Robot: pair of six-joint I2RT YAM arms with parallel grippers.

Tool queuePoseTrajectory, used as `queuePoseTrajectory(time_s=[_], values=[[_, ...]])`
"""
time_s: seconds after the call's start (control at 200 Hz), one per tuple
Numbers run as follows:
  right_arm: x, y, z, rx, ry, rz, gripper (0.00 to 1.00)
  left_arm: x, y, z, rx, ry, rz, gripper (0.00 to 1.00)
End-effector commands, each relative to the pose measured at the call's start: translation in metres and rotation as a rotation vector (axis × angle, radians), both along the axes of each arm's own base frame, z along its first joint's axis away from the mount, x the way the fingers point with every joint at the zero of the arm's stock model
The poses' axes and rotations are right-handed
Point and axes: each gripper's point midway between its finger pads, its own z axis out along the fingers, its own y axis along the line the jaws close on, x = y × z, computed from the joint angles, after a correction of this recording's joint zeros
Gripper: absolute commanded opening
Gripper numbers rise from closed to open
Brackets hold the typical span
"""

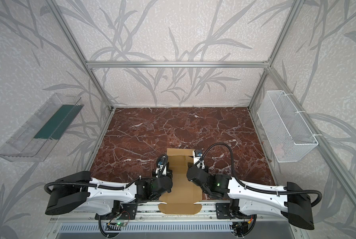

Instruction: Fold the paper box

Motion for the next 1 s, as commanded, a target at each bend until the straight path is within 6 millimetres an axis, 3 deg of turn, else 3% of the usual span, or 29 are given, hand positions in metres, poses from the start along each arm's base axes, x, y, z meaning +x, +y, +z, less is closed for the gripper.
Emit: queuePoseTrajectory(time_s=[0.0,0.305,0.68,0.995], values=[[0.001,0.011,0.012,0.043,-0.033,0.032,0.31,-0.006,-0.014,0.010,-0.070,0.019,-0.049,0.00],[0.010,-0.001,0.002,-0.009,0.025,-0.056,0.00,-0.008,-0.024,0.019,-0.129,0.044,-0.065,0.00],[0.019,-0.022,-0.014,-0.072,0.128,-0.209,0.00,-0.006,-0.032,0.030,-0.148,0.092,-0.018,0.00],[0.023,-0.019,-0.006,-0.024,0.154,-0.222,0.00,-0.006,-0.043,0.032,-0.159,0.120,0.014,0.00]])
